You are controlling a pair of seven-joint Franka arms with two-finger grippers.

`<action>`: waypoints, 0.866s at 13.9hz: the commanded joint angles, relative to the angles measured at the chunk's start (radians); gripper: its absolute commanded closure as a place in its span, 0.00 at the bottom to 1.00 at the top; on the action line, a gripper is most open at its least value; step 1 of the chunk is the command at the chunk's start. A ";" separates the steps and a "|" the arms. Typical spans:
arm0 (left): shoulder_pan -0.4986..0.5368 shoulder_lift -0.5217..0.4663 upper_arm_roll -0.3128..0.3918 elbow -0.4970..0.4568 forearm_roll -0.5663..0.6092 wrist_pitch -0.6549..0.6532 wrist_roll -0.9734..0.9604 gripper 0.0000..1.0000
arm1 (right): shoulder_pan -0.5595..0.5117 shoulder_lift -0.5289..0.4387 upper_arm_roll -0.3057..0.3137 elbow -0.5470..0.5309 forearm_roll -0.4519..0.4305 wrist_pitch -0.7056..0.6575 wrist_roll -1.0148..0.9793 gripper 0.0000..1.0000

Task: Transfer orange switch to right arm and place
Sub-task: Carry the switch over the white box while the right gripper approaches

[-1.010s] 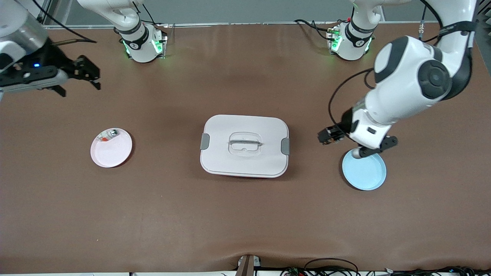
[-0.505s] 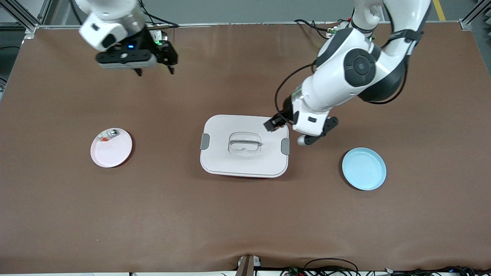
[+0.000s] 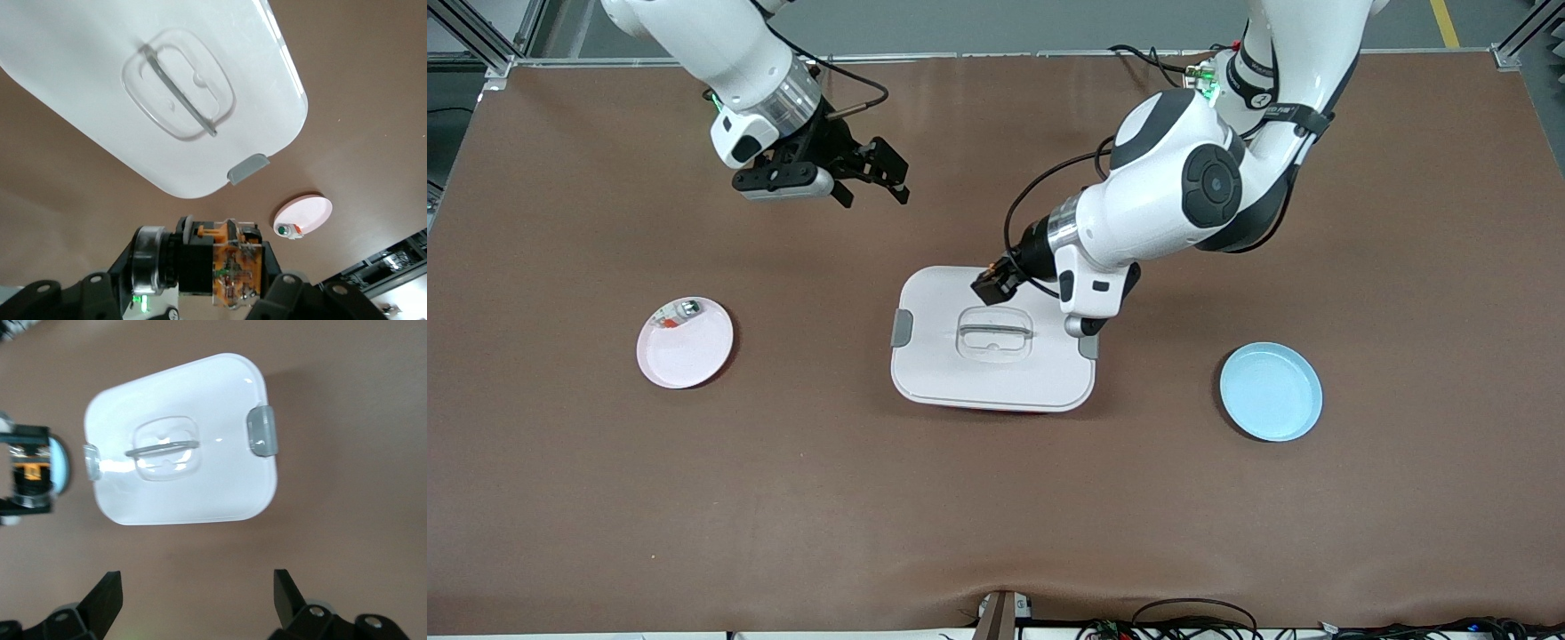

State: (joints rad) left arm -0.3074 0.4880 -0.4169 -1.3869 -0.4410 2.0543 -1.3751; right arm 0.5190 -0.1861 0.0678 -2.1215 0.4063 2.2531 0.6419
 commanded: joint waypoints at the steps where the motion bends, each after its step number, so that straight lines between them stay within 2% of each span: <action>1: -0.021 0.043 0.000 0.031 -0.038 0.050 -0.068 1.00 | -0.005 -0.017 -0.003 -0.038 0.173 0.115 -0.016 0.00; 2: -0.035 0.046 0.001 0.031 -0.045 0.069 -0.073 1.00 | -0.005 0.006 -0.003 -0.031 0.233 0.146 -0.018 0.00; 3: -0.038 0.052 0.001 0.032 -0.056 0.073 -0.079 1.00 | 0.001 0.032 -0.003 -0.014 0.249 0.163 -0.027 0.00; 8: -0.038 0.058 0.000 0.032 -0.090 0.076 -0.082 1.00 | -0.004 0.169 -0.002 0.109 0.261 0.183 -0.070 0.00; 12: -0.050 0.063 0.001 0.032 -0.088 0.078 -0.099 1.00 | 0.006 0.220 -0.002 0.158 0.279 0.238 -0.074 0.00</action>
State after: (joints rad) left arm -0.3459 0.5338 -0.4169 -1.3817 -0.5127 2.1296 -1.4452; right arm 0.5195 0.0055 0.0662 -1.9986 0.6584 2.4668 0.5930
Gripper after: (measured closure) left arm 0.273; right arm 0.000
